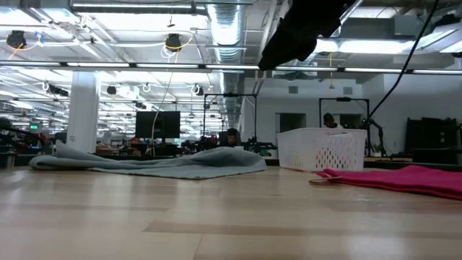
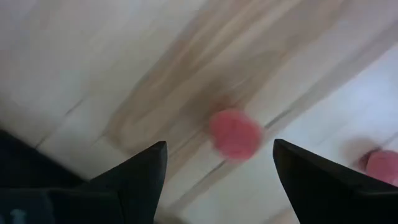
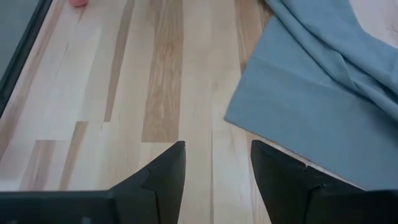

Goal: Pick and placing Produce into tupperware
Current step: Put the pink peach into the white bin

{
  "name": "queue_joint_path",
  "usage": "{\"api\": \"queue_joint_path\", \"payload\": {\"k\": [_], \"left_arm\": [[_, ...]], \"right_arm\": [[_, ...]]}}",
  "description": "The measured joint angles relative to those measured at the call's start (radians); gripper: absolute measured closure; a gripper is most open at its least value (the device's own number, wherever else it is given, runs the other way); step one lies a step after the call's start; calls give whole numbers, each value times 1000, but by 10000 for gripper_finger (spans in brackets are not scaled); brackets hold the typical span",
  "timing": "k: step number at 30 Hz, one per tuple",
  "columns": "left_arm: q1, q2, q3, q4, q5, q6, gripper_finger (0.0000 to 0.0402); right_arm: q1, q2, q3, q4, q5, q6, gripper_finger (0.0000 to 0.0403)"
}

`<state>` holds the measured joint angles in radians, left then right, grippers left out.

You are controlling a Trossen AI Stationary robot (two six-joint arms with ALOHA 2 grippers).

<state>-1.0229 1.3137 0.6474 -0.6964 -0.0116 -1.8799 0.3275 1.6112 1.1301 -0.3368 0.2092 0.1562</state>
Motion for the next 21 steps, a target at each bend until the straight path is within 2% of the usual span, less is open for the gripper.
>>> {"api": "queue_joint_path", "payload": {"k": [6,11,15,18,21], "left_arm": [[1,151,104,-54,-19,76,118],[2,235,118,-52,34,86,118],[2,255,123,-38,40,103,120],[1,253,126,-39,16,108,140],[1,251,128,-40,13,116,180]], "right_arm": [[0,0,0,1,1,0,203],[0,-1,0,2,0,8,208],[0,-1,0,4,1,8,211],[0,-1,0,4,0,8,212],[0,-1,0,5,0,8,211]]}}
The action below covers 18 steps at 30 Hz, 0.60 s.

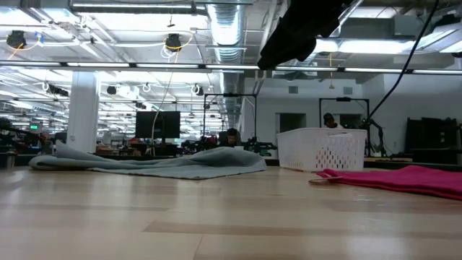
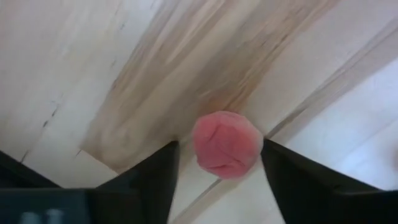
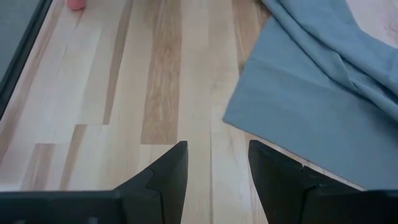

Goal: Pick and placing Produce into tupperware
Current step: Put the pink peach into the white bin

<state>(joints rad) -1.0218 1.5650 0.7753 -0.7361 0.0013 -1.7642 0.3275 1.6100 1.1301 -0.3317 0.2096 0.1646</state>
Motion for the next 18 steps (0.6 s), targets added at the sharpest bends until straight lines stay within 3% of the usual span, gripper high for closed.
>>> {"api": "queue_joint_path", "payload": {"k": [6,9,13,18], "left_arm": [[0,0,0,-2,-11,8,275],[0,0,1,-1,-28,20,303],[12,-1,1,2,-31,46,311],[64,-1,0,21,-37,139,291]], "right_arm": [[0,0,0,0,0,0,210],[0,0,0,-2,0,-2,210],[0,0,0,8,-66,-8,210],[17,0,0,85,-170,-46,210]]}}
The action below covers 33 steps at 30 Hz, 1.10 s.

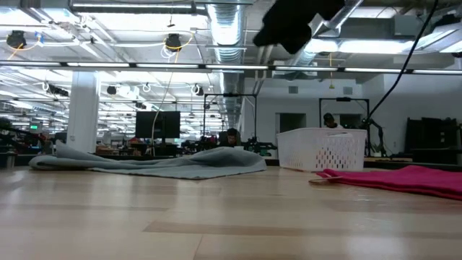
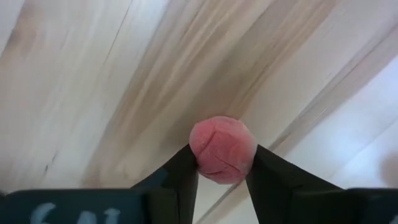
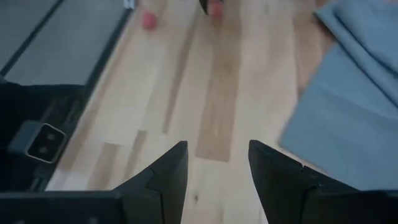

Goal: Pick and placing Produce into tupperware
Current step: Put the pink peach into the white bin

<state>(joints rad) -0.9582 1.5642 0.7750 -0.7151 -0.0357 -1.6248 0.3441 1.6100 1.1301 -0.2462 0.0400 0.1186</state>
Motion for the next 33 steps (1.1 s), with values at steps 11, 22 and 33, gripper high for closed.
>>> {"api": "queue_joint_path", "payload": {"k": [11,22,33], "left_arm": [[197,0,99,8,-86,382,300],[425,0,279,-46,-111,790,296],[633,0,450,-35,-27,1102,297]], "right_arm": [[54,0,0,58,-13,-50,210],[120,0,0,143,-14,-118,210],[58,52,-3,191,-8,-139,210]]}}
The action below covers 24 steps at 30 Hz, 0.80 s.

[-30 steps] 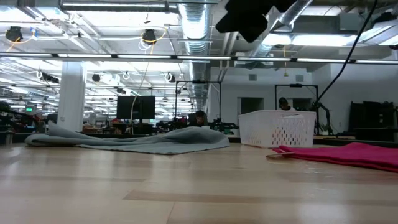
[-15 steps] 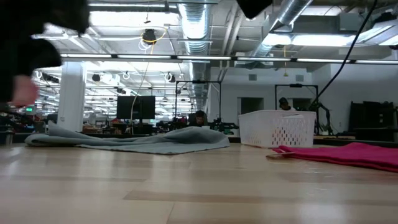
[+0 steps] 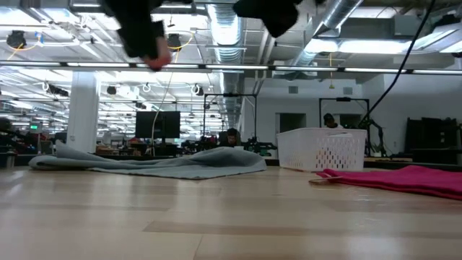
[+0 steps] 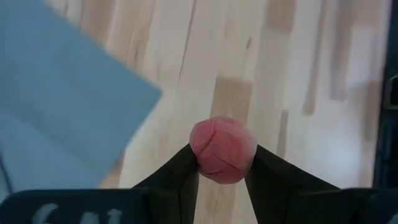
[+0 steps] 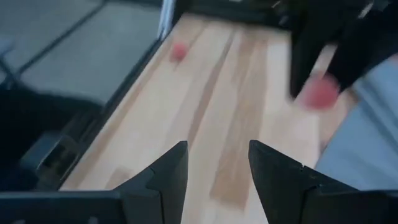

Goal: Pick and placing Produce into tupperware
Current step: Put the pink peach into the white bin

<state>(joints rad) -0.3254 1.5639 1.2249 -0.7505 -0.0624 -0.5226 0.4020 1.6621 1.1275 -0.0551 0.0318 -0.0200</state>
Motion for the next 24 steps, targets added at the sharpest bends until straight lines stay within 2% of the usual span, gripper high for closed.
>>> {"api": "queue_joint_path", "payload": {"k": [5,11,24], "left_arm": [[32,0,52,8,29,76,297],[49,0,61,-12,31,101,297],[74,0,61,-1,34,124,297]], "right_arm": [[-64,24,0,41,10,-3,210],[-126,34,3,92,22,-24,210],[-177,66,5,195,18,-33,210]]}}
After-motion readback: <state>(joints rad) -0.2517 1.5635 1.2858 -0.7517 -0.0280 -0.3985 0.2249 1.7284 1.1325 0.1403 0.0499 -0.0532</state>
